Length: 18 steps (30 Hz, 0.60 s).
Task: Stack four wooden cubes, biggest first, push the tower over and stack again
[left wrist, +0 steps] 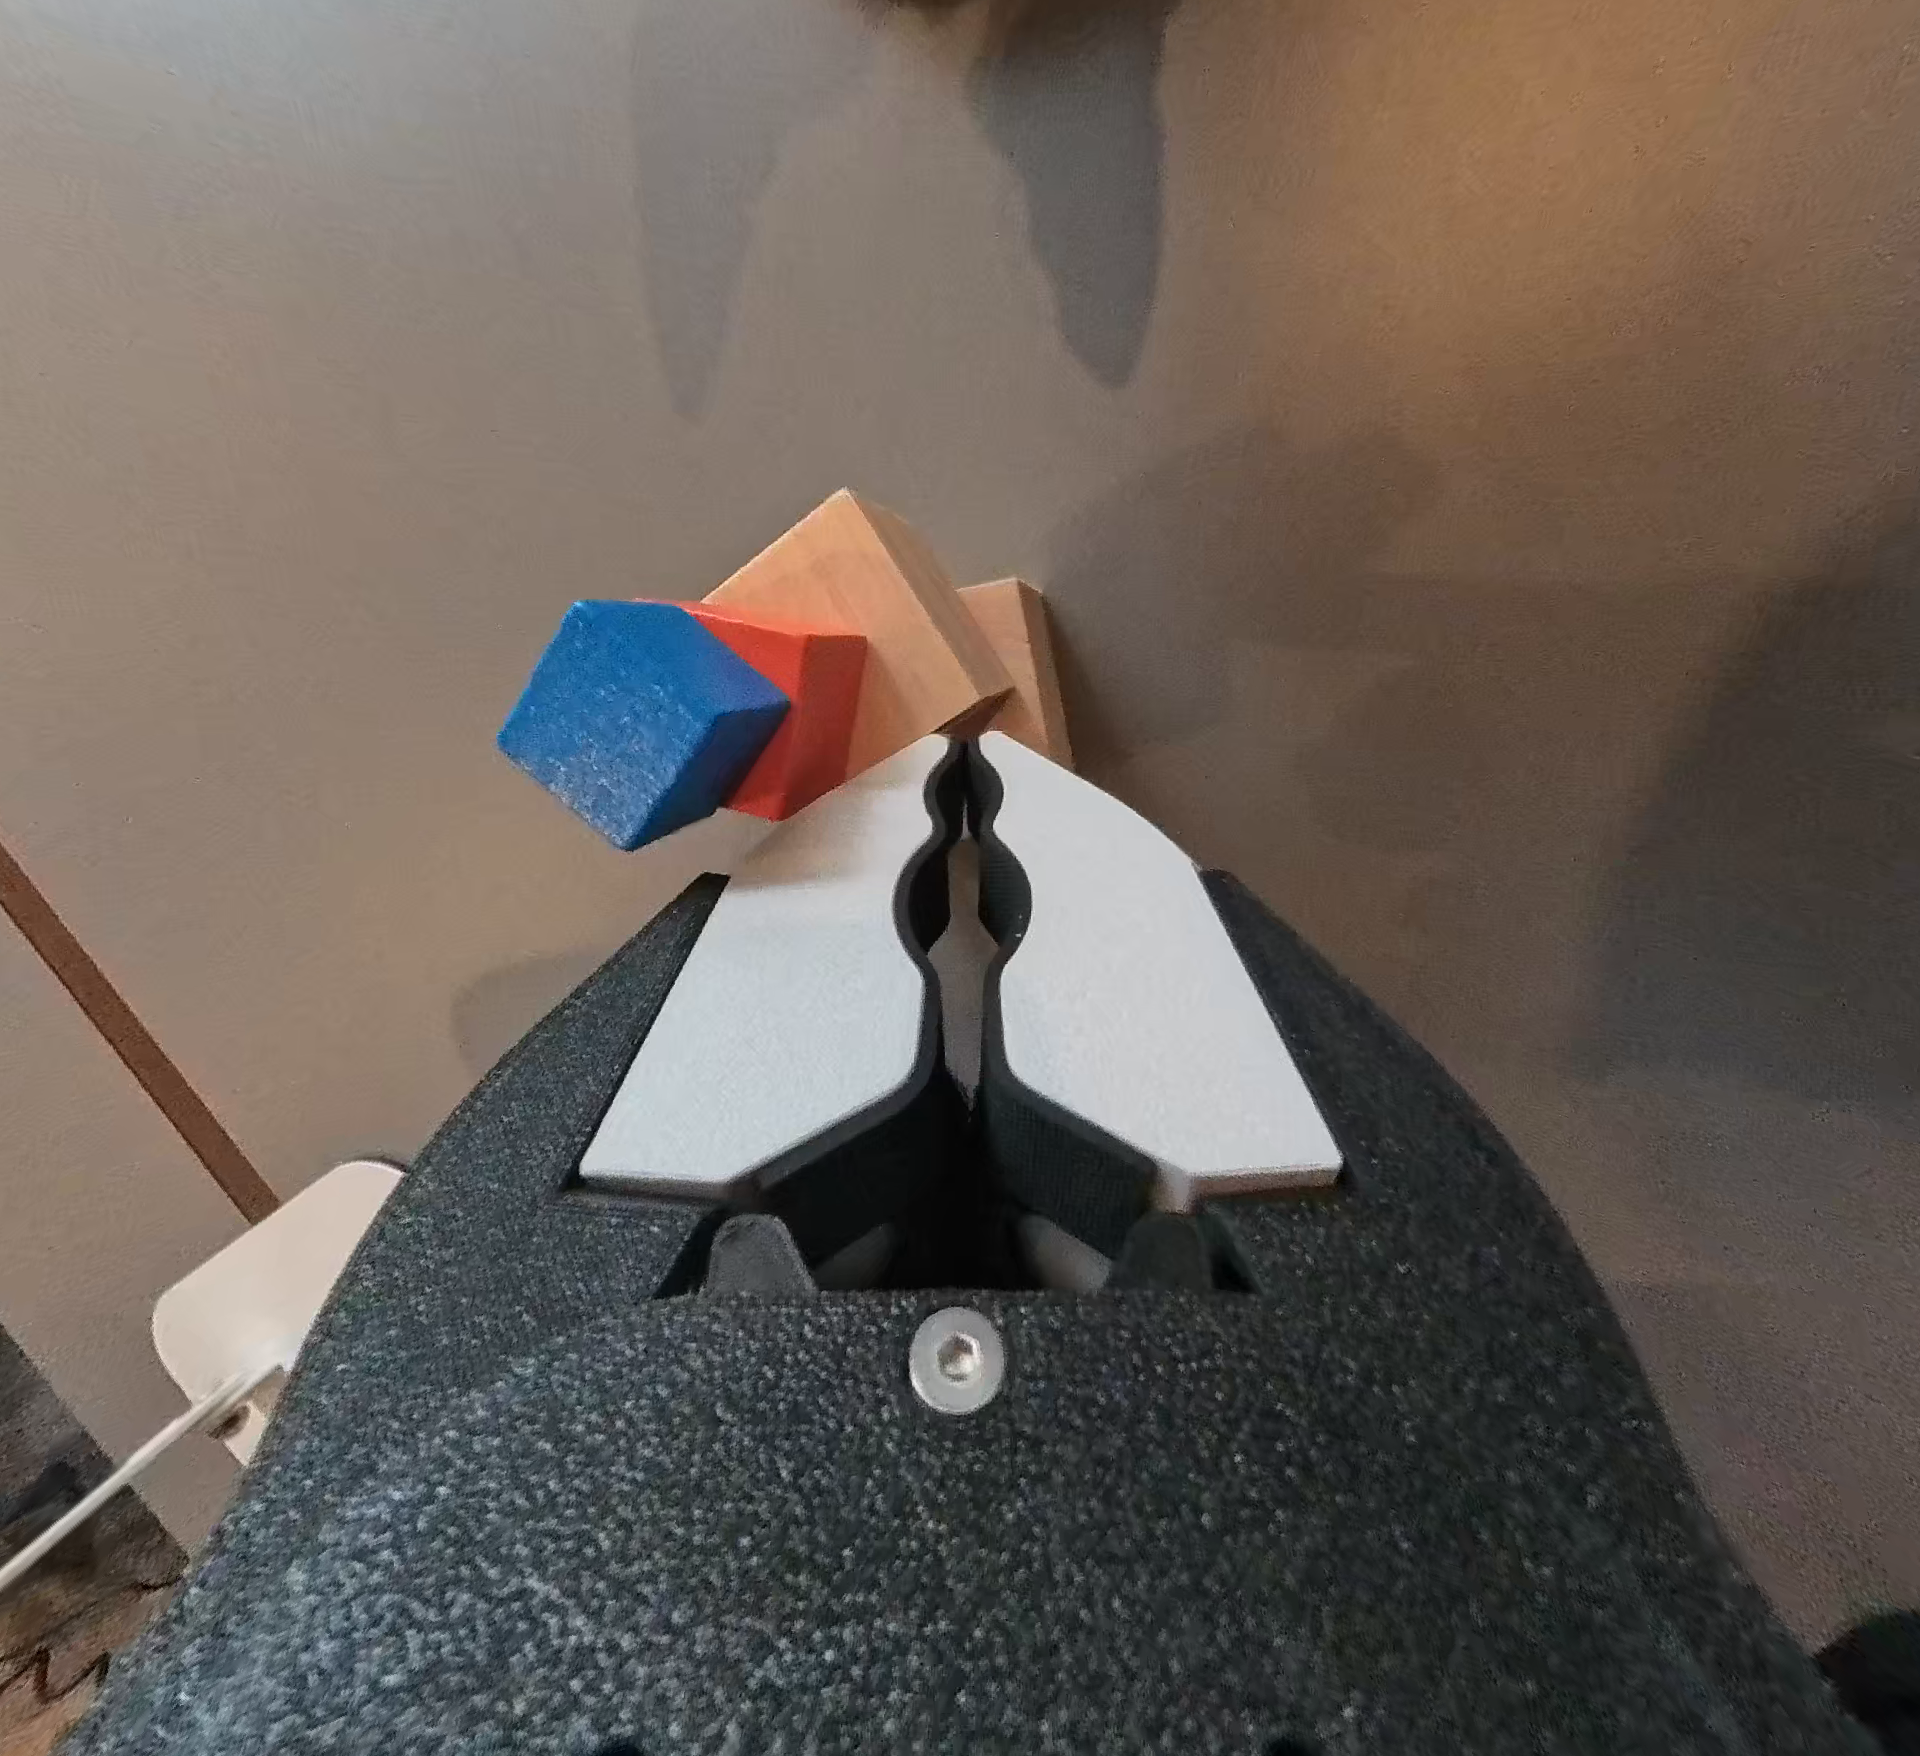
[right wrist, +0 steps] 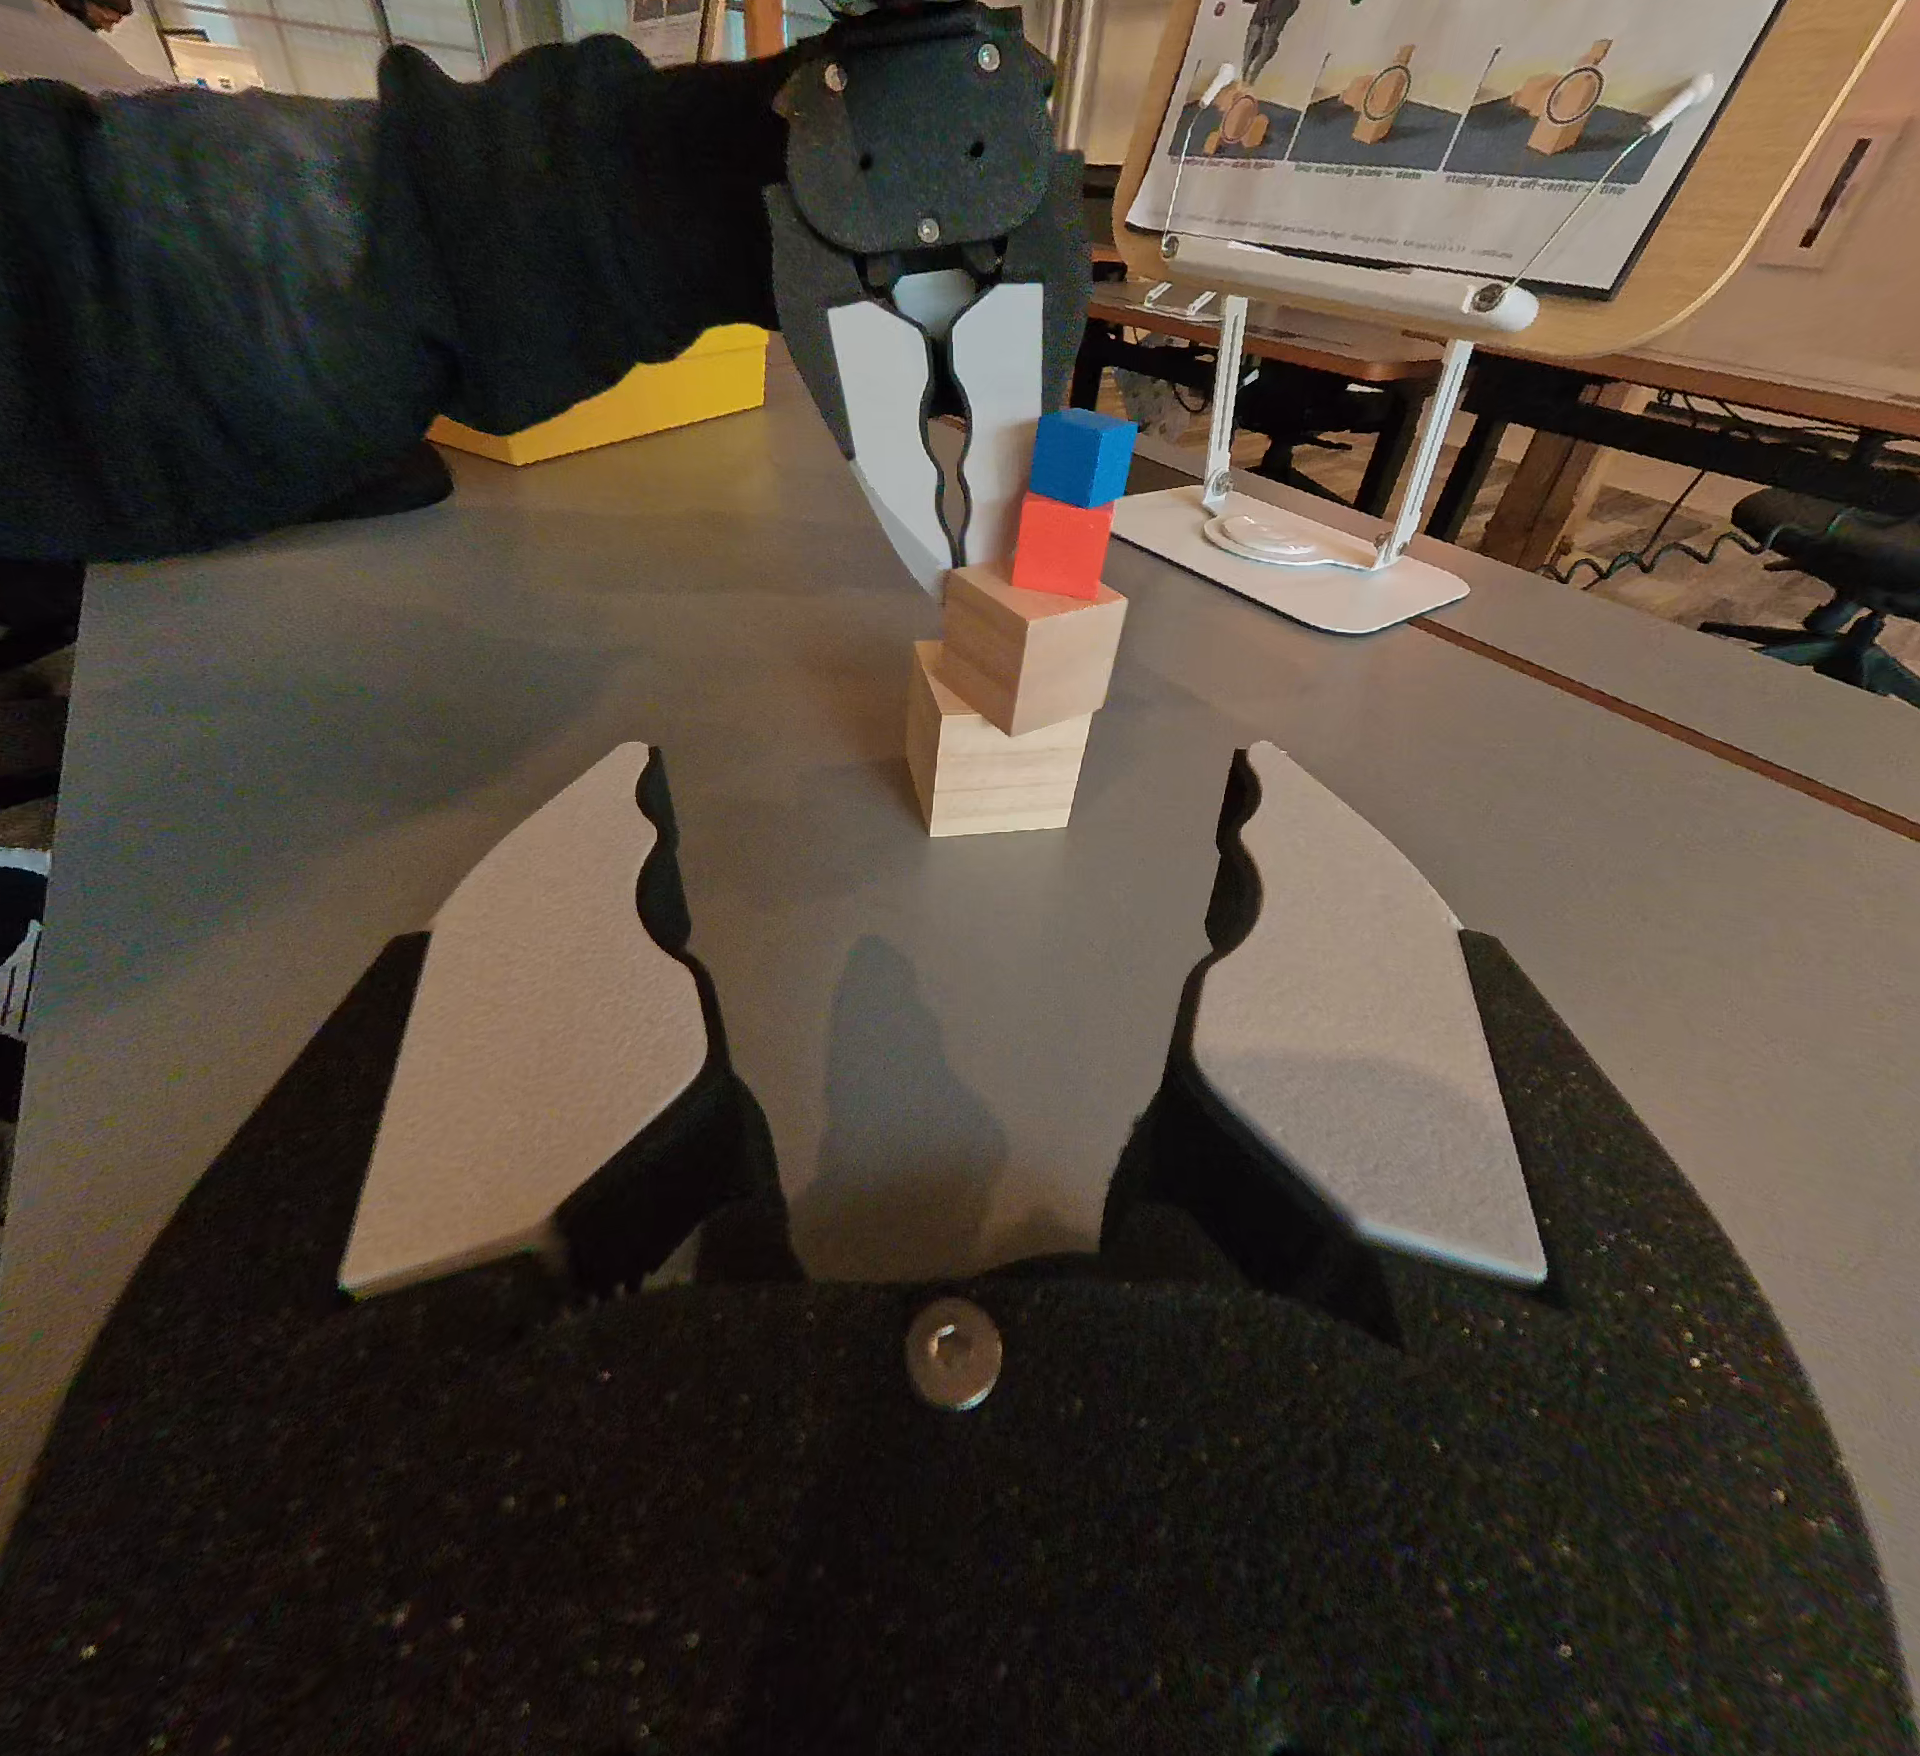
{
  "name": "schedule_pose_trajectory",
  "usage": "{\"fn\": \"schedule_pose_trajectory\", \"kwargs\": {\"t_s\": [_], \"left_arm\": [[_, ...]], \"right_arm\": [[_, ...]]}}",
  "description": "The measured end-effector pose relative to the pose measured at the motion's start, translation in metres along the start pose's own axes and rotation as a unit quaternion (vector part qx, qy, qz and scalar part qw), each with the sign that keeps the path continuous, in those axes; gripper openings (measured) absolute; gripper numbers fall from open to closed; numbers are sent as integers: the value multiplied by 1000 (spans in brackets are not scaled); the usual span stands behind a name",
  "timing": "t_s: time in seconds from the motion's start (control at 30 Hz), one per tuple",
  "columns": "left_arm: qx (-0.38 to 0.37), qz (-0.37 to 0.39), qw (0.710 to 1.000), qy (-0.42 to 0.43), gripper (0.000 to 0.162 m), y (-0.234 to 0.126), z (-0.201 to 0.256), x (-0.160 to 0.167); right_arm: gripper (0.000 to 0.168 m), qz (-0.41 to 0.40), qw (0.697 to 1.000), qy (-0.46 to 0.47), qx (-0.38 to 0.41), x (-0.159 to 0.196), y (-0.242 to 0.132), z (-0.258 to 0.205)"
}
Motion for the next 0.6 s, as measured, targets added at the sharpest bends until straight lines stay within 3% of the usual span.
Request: {"fn": "schedule_pose_trajectory", "kwargs": {"t_s": [0.6], "left_arm": [[8, 11, 1000, -1, 0, 9, -11, -8]], "right_arm": [[99, 0, 1000, -3, -2, 0, 0, 0]]}}
Point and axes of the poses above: each gripper's, where its closed fingertips meet, y out along the fingers, x out of its underside, z = x × y across the jaws, the point moved 10 cm from there along -y, back along the fingers, and after that the axes turned 1 degree about z, right-handed, at the moved point
